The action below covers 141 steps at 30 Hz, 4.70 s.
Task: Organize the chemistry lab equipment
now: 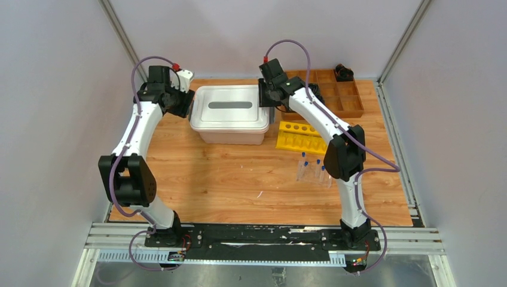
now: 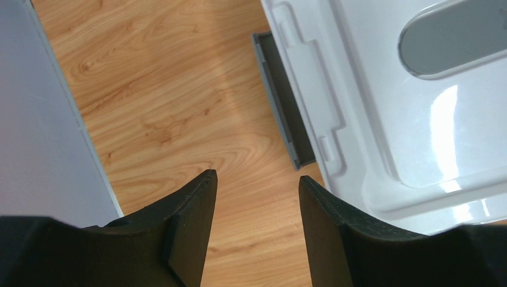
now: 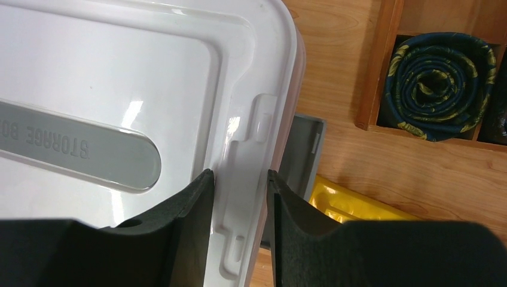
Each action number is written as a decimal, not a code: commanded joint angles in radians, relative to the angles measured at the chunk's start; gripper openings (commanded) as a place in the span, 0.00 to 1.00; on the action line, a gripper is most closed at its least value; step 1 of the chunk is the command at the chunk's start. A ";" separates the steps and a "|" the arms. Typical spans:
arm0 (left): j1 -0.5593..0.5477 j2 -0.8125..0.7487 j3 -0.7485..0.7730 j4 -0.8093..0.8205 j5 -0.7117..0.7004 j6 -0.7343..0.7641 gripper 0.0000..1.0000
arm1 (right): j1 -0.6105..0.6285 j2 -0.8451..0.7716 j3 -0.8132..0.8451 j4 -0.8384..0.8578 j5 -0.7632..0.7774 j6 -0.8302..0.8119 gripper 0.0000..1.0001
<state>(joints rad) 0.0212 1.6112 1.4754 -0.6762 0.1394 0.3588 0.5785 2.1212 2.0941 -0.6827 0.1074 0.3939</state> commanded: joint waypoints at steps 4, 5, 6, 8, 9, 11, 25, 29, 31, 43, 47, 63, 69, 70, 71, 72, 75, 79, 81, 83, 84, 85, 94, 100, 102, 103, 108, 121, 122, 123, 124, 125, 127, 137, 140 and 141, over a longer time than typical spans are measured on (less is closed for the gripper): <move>-0.073 -0.015 0.043 0.006 0.012 -0.025 0.59 | -0.033 -0.026 -0.069 -0.071 -0.003 -0.019 0.42; -0.083 -0.011 0.046 0.006 0.009 -0.026 0.59 | -0.036 -0.027 -0.076 -0.071 0.002 -0.014 0.42; -0.089 -0.008 0.048 0.005 0.005 -0.026 0.59 | -0.040 -0.028 -0.085 -0.073 0.008 -0.007 0.43; -0.098 -0.002 0.055 0.006 0.002 -0.028 0.59 | -0.048 -0.034 -0.106 -0.077 0.017 0.005 0.46; -0.100 0.001 0.057 0.006 0.002 -0.028 0.59 | -0.049 -0.037 -0.118 -0.077 0.024 0.009 0.47; -0.104 0.007 0.062 0.006 -0.003 -0.029 0.59 | -0.048 -0.039 -0.132 -0.075 0.027 0.010 0.48; -0.049 0.046 0.129 -0.016 0.065 -0.130 0.87 | -0.099 -0.158 -0.093 -0.044 -0.187 0.032 0.83; -0.026 0.033 0.115 -0.011 0.148 -0.149 0.93 | -0.159 -0.282 -0.361 0.222 -0.365 0.136 0.96; -0.027 0.033 0.103 -0.010 0.165 -0.146 0.91 | -0.181 -0.310 -0.454 0.327 -0.433 0.184 0.97; -0.024 0.041 0.079 -0.030 0.201 -0.147 0.90 | -0.200 -0.229 -0.547 0.488 -0.576 0.286 0.99; -0.024 0.057 0.076 -0.030 0.187 -0.136 0.88 | -0.200 -0.213 -0.573 0.521 -0.589 0.316 0.99; -0.028 0.066 0.031 -0.029 0.213 -0.058 0.80 | -0.173 -0.255 -0.721 0.793 -0.608 0.449 1.00; -0.052 0.067 0.023 -0.035 0.170 -0.005 0.77 | -0.169 -0.270 -0.736 0.796 -0.578 0.440 0.78; -0.058 0.068 0.021 -0.036 0.164 0.002 0.76 | -0.169 -0.271 -0.734 0.796 -0.576 0.438 0.73; -0.061 0.067 0.020 -0.036 0.157 0.008 0.76 | -0.168 -0.272 -0.732 0.795 -0.575 0.438 0.68; -0.064 0.067 0.018 -0.036 0.155 0.011 0.76 | -0.167 -0.273 -0.730 0.793 -0.573 0.436 0.67; -0.066 0.072 0.023 -0.040 0.158 0.013 0.75 | -0.162 -0.271 -0.717 0.772 -0.557 0.425 0.64; -0.069 0.075 0.028 -0.051 0.160 0.022 0.74 | -0.151 -0.279 -0.700 0.705 -0.511 0.393 0.58; -0.069 0.076 0.032 -0.056 0.158 0.028 0.73 | -0.141 -0.286 -0.683 0.653 -0.471 0.365 0.54; -0.069 0.075 0.038 -0.062 0.158 0.029 0.73 | -0.122 -0.294 -0.656 0.589 -0.410 0.323 0.51; -0.069 0.076 0.040 -0.064 0.159 0.029 0.72 | -0.111 -0.299 -0.641 0.555 -0.371 0.301 0.50; -0.069 0.076 0.041 -0.066 0.160 0.028 0.71 | -0.098 -0.301 -0.623 0.526 -0.335 0.271 0.50; -0.069 0.079 0.043 -0.075 0.168 0.022 0.67 | -0.010 -0.278 -0.545 0.404 -0.111 0.184 0.50; -0.063 0.079 0.111 -0.140 0.165 -0.026 0.71 | 0.001 -0.293 -0.544 0.375 0.000 0.159 0.43; -0.049 0.068 0.119 -0.144 0.176 -0.059 0.80 | 0.002 -0.306 -0.546 0.373 0.015 0.155 0.43; -0.038 0.062 0.121 -0.142 0.183 -0.080 0.85 | 0.002 -0.312 -0.549 0.373 0.020 0.150 0.43; 0.043 0.059 0.114 -0.090 0.274 -0.206 1.00 | 0.006 -0.317 -0.539 0.368 0.027 0.135 0.50; 0.171 0.231 0.060 0.014 0.684 -0.354 0.89 | 0.008 -0.281 -0.488 0.342 -0.026 0.097 0.49; 0.171 0.231 0.047 0.039 0.709 -0.378 0.87 | 0.009 -0.277 -0.482 0.339 -0.027 0.094 0.49; 0.171 0.228 0.034 0.064 0.728 -0.395 0.85 | 0.012 -0.271 -0.476 0.336 -0.030 0.093 0.49; 0.171 0.227 0.023 0.089 0.741 -0.413 0.84 | 0.013 -0.267 -0.471 0.334 -0.033 0.090 0.49; 0.170 0.227 0.014 0.108 0.755 -0.428 0.84 | 0.015 -0.261 -0.465 0.333 -0.036 0.087 0.49; 0.171 0.231 0.000 0.138 0.782 -0.455 0.83 | 0.020 -0.248 -0.448 0.324 -0.045 0.080 0.49; 0.169 0.156 -0.139 0.438 0.930 -0.650 0.84 | 0.029 -0.182 -0.360 0.273 -0.092 0.056 0.48; 0.169 0.172 -0.115 0.382 0.913 -0.605 0.79 | 0.029 -0.182 -0.359 0.273 -0.092 0.055 0.48; 0.169 0.180 -0.109 0.361 0.911 -0.592 0.77 | 0.029 -0.184 -0.361 0.273 -0.092 0.054 0.47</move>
<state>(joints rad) 0.2085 1.8240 1.3434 -0.3496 0.9489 -0.2146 0.5804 1.9186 1.7061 -0.4191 0.0753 0.4576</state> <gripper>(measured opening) 0.800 0.482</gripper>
